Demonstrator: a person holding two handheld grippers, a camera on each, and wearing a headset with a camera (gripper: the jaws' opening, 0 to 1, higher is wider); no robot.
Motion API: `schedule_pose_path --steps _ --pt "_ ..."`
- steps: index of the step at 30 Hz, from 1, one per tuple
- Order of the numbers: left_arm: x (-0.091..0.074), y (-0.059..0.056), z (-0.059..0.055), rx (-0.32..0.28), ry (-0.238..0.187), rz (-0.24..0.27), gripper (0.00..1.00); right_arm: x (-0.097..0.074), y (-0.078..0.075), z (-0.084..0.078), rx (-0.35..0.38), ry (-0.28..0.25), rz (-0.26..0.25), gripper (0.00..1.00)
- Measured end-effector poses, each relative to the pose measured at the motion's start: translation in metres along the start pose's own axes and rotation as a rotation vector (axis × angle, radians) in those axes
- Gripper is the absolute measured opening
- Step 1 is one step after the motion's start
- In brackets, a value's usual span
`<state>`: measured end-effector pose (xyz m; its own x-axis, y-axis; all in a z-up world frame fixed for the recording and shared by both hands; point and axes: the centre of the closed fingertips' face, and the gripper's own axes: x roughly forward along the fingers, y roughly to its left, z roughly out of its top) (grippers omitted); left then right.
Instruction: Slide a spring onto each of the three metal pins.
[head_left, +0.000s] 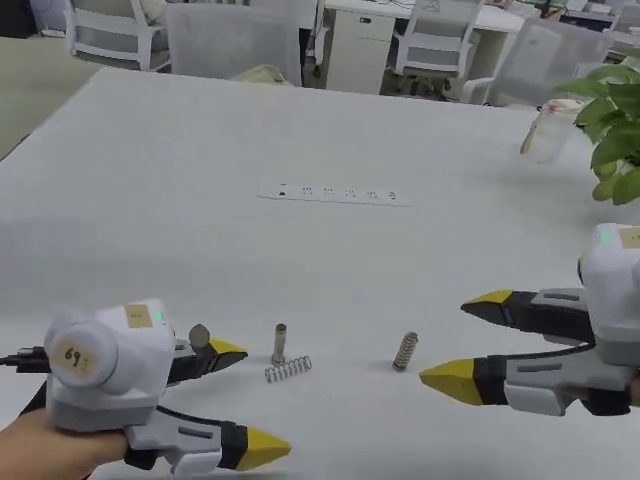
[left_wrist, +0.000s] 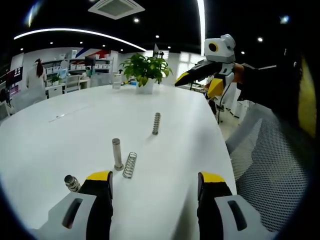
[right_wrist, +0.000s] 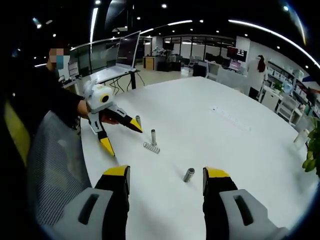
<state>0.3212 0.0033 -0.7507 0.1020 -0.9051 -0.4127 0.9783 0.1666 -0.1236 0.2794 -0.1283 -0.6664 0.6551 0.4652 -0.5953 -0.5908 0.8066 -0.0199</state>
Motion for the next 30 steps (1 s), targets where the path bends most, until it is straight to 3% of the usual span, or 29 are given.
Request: schedule_pose_path --steps 16,30 --pt "0.022 0.011 -0.013 0.004 0.022 0.003 0.55 -0.017 -0.009 -0.015 0.046 0.006 -0.051 0.56" --pt "0.03 0.017 -0.016 0.01 0.024 0.027 0.42 -0.014 -0.004 -0.025 0.066 0.024 -0.037 0.56"
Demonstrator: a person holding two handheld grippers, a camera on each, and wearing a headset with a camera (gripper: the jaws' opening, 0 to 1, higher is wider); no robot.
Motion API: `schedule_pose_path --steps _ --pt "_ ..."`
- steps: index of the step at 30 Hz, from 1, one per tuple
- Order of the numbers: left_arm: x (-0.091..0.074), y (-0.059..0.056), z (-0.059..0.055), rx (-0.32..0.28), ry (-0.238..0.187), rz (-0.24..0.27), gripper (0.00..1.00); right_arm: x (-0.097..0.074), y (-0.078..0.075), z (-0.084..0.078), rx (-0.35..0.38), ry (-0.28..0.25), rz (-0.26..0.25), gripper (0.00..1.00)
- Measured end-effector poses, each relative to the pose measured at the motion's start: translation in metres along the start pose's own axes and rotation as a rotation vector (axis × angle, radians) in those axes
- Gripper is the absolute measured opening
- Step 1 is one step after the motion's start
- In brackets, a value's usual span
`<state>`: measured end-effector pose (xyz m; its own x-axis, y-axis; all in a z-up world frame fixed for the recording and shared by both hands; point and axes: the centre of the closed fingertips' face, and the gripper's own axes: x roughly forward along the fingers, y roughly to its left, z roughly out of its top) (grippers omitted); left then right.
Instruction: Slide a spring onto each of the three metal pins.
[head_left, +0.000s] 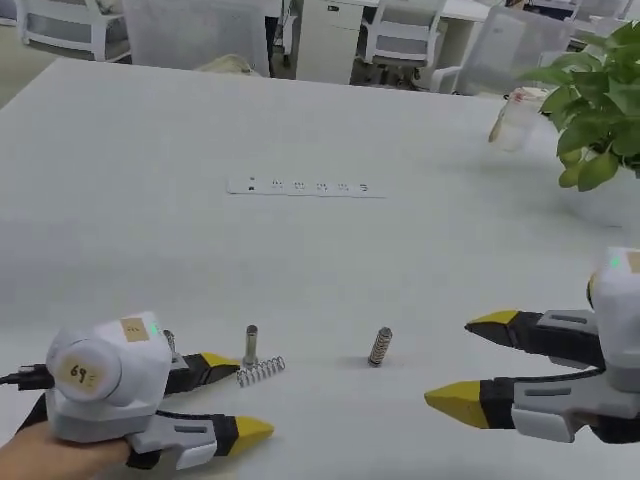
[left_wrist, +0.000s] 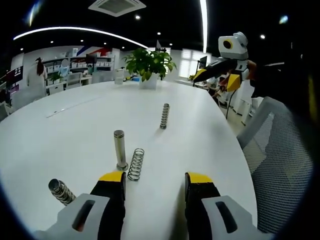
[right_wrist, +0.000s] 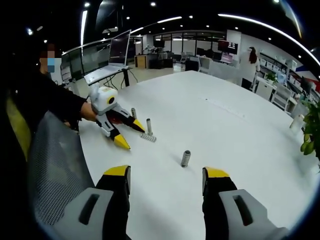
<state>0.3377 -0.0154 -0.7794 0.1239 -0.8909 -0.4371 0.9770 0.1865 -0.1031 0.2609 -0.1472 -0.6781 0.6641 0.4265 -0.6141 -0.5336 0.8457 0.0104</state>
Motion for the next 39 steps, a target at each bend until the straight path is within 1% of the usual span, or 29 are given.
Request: schedule_pose_path --steps 2,5,8,9,15,17,19,20,25,31,36,39 --pt "0.001 0.001 -0.001 -0.002 0.001 0.003 0.41 0.001 0.0 0.0 0.002 0.001 0.002 0.56" --pt "0.002 0.003 -0.002 0.003 0.003 0.017 0.38 0.001 0.001 0.0 0.002 0.002 0.005 0.56" --pt "0.003 0.002 -0.001 -0.003 -0.001 0.022 0.35 0.002 0.001 0.0 0.003 0.003 0.007 0.56" --pt "0.004 0.003 -0.001 0.002 0.0 0.024 0.33 0.002 0.001 0.0 0.003 0.003 0.008 0.56" --pt "0.006 0.006 -0.001 0.018 -0.008 0.05 0.25 0.002 0.001 0.0 0.003 0.001 0.008 0.55" --pt "0.007 0.008 0.0 0.015 -0.01 0.06 0.24 0.002 0.001 -0.001 0.004 0.002 0.007 0.55" --pt "0.007 0.008 0.0 0.014 -0.012 0.059 0.23 0.002 0.001 -0.001 0.004 0.003 0.005 0.55" --pt "0.008 0.009 0.0 0.024 -0.012 0.065 0.22 0.002 0.001 -0.001 0.005 0.003 0.006 0.55" --pt "0.009 0.008 0.0 0.041 -0.013 0.068 0.14 0.002 0.001 -0.001 0.007 0.003 0.005 0.55" --pt "0.01 0.011 0.0 0.038 -0.016 0.082 0.1 0.003 0.002 -0.003 0.011 0.006 0.007 0.54" --pt "0.011 0.013 0.001 0.045 -0.019 0.087 0.08 0.004 0.002 -0.003 0.01 0.009 0.009 0.54" --pt "0.012 0.013 0.002 0.056 -0.018 0.093 0.05 0.004 0.002 -0.003 0.01 0.008 0.01 0.54"
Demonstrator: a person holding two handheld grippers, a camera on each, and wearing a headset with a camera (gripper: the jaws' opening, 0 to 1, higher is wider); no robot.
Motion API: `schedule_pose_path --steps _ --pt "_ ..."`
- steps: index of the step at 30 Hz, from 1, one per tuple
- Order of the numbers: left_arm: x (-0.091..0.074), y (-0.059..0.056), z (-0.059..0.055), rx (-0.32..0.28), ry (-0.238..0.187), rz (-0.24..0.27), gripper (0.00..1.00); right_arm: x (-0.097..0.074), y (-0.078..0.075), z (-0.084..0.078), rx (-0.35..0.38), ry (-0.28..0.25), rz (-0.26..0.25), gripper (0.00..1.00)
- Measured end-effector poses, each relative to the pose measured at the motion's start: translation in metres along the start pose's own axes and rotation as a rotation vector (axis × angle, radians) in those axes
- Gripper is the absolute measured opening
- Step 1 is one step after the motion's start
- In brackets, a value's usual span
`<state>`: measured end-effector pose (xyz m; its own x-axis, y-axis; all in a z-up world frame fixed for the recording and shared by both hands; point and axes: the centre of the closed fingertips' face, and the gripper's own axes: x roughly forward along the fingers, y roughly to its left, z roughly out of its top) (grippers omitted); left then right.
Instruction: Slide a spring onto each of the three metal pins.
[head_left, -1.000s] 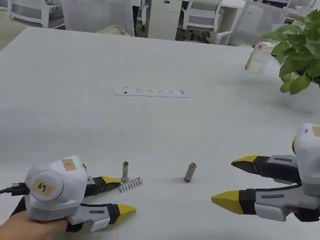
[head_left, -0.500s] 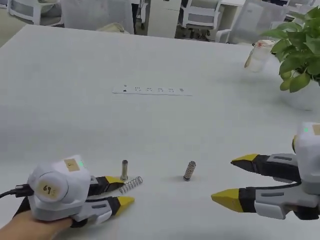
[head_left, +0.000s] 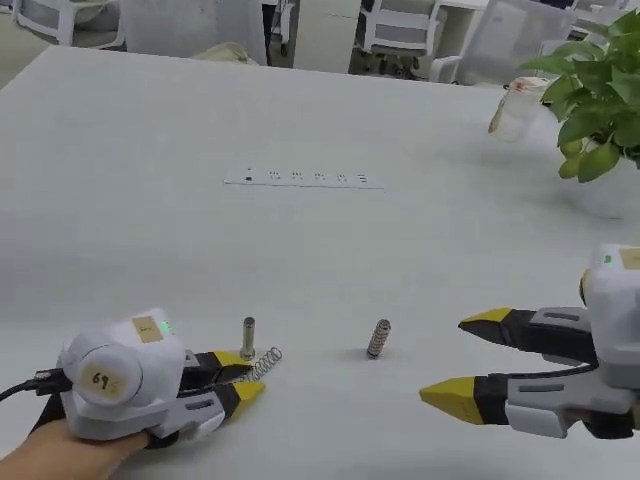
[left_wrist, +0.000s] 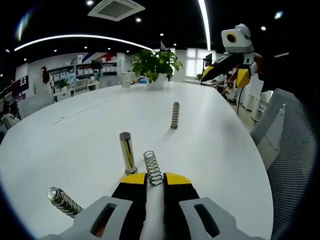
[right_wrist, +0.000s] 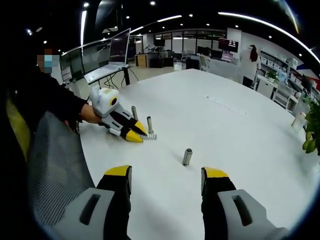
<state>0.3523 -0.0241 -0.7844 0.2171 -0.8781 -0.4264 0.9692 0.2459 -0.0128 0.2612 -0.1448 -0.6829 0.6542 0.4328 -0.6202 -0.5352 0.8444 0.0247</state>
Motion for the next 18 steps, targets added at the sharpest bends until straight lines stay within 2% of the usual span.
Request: schedule_pose_path --steps 6,9,18 --pt "-0.0006 0.001 -0.0009 0.012 0.005 0.001 0.03 0.0015 0.0012 0.001 -0.004 -0.001 0.002 0.54" --pt "-0.0012 -0.0002 -0.0013 0.035 0.008 -0.005 0.03 0.0019 0.0029 0.0016 -0.007 -0.001 0.008 0.54" --pt "-0.0065 -0.0034 -0.0013 0.053 0.003 -0.029 0.03 0.004 0.0031 -0.0002 -0.007 0.002 0.015 0.53"
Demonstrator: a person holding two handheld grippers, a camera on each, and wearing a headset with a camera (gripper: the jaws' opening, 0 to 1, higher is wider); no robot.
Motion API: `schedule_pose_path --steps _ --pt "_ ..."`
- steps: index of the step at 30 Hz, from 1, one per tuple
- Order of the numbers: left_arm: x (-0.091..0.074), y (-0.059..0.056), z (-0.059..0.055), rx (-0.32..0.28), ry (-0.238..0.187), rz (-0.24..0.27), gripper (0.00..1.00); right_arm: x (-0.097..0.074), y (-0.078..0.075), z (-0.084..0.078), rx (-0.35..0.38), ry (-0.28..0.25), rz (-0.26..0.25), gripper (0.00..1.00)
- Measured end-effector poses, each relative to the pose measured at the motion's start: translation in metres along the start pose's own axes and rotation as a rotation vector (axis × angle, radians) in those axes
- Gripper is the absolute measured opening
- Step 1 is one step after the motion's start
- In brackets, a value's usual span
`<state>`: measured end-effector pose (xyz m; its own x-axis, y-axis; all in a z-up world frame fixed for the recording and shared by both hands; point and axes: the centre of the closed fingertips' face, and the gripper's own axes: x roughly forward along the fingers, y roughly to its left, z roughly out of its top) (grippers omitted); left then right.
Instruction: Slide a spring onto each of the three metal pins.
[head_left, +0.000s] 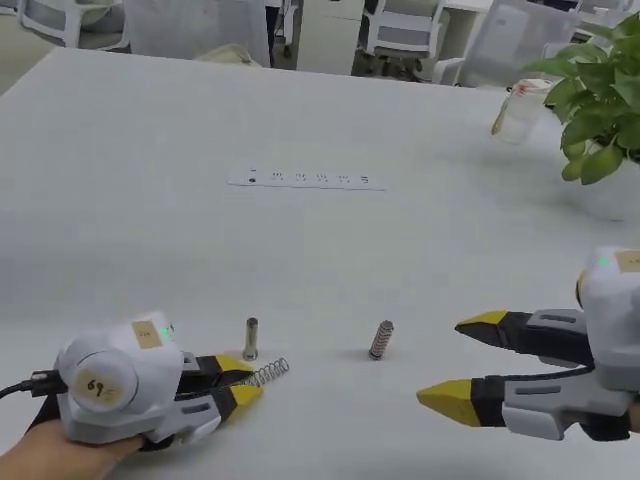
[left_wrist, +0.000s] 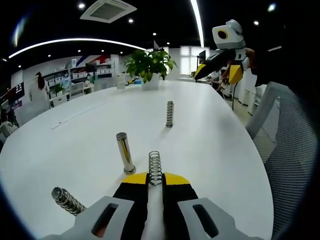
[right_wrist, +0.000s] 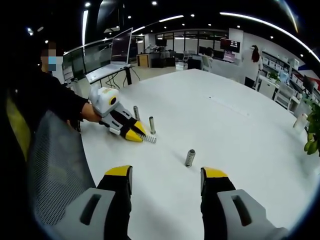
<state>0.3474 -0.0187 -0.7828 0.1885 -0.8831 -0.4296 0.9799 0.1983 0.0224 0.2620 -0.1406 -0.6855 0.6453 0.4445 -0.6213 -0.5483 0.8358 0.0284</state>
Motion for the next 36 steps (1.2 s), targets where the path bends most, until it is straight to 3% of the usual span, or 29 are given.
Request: schedule_pose_path --steps 9,26,36 --pt "-0.008 -0.002 0.002 0.012 -0.006 -0.016 0.02 0.006 0.002 -0.001 -0.003 0.003 0.02 0.52" --pt "-0.03 -0.017 0.029 0.053 -0.064 -0.049 0.02 0.016 0.017 0.009 -0.024 -0.017 0.071 0.5" --pt "-0.043 -0.034 0.045 0.091 -0.097 -0.085 0.02 0.025 0.033 0.02 -0.064 -0.024 0.116 0.49"
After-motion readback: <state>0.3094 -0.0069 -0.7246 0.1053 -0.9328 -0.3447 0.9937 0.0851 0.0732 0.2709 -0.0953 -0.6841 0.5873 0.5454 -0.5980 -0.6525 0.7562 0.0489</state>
